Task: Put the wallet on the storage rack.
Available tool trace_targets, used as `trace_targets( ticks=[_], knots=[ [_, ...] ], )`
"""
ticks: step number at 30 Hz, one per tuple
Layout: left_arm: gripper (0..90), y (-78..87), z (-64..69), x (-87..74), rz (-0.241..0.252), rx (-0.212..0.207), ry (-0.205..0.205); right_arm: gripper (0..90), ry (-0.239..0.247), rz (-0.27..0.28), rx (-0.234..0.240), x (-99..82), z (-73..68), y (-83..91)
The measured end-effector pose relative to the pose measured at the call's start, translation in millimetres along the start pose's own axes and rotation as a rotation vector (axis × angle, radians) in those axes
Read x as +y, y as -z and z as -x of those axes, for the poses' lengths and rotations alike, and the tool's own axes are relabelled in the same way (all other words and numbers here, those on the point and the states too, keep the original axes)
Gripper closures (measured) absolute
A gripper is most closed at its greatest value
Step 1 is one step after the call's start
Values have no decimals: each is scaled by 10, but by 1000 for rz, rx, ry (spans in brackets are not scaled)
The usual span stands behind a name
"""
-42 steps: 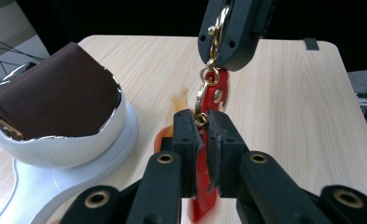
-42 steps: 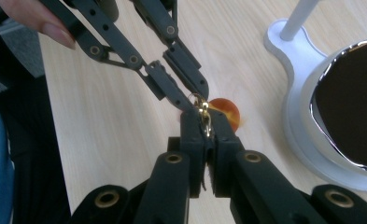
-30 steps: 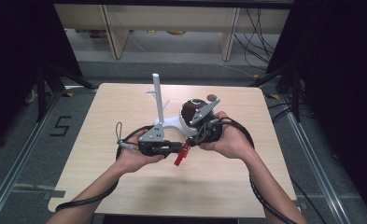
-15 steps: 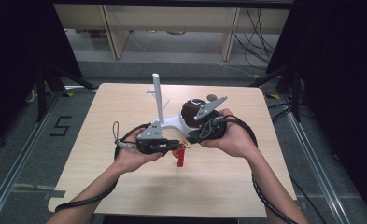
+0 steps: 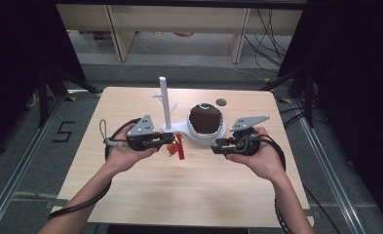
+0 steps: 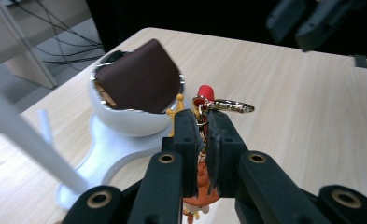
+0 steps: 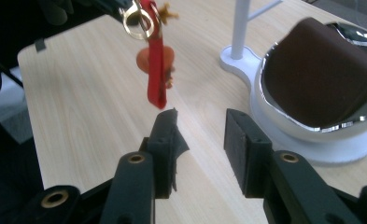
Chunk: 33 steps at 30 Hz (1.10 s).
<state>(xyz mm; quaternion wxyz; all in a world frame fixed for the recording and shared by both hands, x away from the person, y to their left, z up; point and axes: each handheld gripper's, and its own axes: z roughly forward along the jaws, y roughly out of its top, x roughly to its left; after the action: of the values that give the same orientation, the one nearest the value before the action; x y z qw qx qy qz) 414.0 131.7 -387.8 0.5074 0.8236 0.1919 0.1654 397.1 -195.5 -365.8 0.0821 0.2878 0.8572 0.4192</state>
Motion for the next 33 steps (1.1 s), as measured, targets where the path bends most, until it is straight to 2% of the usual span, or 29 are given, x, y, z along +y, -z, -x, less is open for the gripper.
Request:
trace_targets(
  ticks=[3,4,5,6,7,8,10,11,13,14,16,17,18,19,20,22,23,24,25,27,28,31,32,33],
  knots=[
    [825,66,-89,-2,-5,31,4,649,-65,50,13,-185,18,-16],
    [825,87,-114,-6,-6,39,7,649,-57,63,-10,-239,33,-16],
    [825,87,-114,-6,-6,39,7,649,-57,63,-10,-239,33,-16],
    [825,128,-165,-14,-4,56,14,647,-122,76,-23,-347,31,-29],
    [825,128,-165,-14,-4,56,14,647,-122,76,-23,-347,31,-29],
    [825,161,-207,-24,3,68,27,644,-125,112,-55,-420,59,-55],
    [825,212,-263,-32,6,90,34,638,-144,146,-77,-495,86,-78],
    [825,237,-287,-38,11,104,43,635,-170,138,-93,-528,82,-72],
    [825,274,-326,-46,11,121,47,627,-171,163,-145,-606,107,-93],
    [825,293,-347,-52,13,132,49,621,-175,177,-153,-643,124,-106],
    [825,324,-382,-65,17,150,60,614,-214,181,-191,-712,132,-96],
    [825,337,-398,-72,18,157,64,612,-190,212,-222,-753,174,-107],
    [825,351,-413,-79,17,163,68,604,-193,210,-240,-785,194,-89],
    [825,362,-431,-87,17,168,70,598,-244,211,-239,-810,181,-78],
    [825,371,-441,-91,15,173,75,590,-245,245,-252,-839,203,-88],
    [825,388,-464,-98,17,186,83,584,-263,241,-252,-859,208,-81],
    [825,398,-487,-100,23,195,88,576,-273,257,-276,-920,242,-74],
    [825,402,-496,-99,26,202,94,574,-279,246,-287,-937,239,-60],
    [825,406,-516,-98,28,213,99,573,-316,258,-273,-950,214,-77],
    [825,417,-551,-92,27,230,102,572,-291,264,-295,-1004,244,-86],
    [825,418,-564,-91,29,239,105,571,-328,257,-285,-1015,215,-94],
    [825,408,-626,-86,26,271,105,570,-344,264,-284,-1040,220,-87],
    [825,402,-639,-85,24,276,106,570,-313,263,-290,-1049,246,-83],
    [825,402,-639,-85,24,276,106,570,-313,263,-290,-1049,246,-83]
  ],
)
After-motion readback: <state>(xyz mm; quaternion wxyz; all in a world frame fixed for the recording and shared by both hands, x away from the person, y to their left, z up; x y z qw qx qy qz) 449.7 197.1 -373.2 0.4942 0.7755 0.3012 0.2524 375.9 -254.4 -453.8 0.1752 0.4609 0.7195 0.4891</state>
